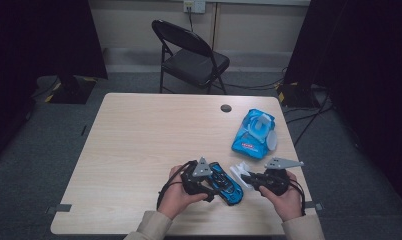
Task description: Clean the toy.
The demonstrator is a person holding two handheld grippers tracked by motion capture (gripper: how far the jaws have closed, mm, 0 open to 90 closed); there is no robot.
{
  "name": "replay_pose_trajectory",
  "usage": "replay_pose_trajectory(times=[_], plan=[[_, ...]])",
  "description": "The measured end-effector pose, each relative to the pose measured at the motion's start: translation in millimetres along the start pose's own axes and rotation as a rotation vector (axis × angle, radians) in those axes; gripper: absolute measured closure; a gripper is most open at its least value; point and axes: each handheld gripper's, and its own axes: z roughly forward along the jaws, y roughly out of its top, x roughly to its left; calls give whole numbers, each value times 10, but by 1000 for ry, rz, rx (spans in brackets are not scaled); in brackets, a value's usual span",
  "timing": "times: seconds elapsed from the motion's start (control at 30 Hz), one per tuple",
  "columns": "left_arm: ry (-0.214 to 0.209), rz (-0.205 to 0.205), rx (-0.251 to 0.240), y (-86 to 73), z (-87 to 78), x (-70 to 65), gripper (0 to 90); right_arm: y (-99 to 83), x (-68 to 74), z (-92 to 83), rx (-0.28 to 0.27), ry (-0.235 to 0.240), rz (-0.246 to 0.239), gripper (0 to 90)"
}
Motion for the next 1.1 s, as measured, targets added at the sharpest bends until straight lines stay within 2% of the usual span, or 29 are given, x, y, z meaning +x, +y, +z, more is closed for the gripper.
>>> replay_pose_trajectory(times=[0.27, 0.53, 0.8, 1.0, 1.1], plan=[[47, -50, -11, -253, -424, 153, 174, 227, 307, 349, -19, 48, -58, 796], [103, -106, -13, -607, -779, 292, 174, 419, 625, 833, 10, 109, -112, 792], [134, -148, -4, -892, -976, 349, 175, 397, 837, 1311, 55, 161, -125, 789], [149, -176, -8, -962, -1049, 369, 176, 331, 929, 1536, 82, 191, -132, 773], [155, -165, -1, -974, -1063, 372, 176, 301, 968, 1622, 99, 201, -135, 772]])
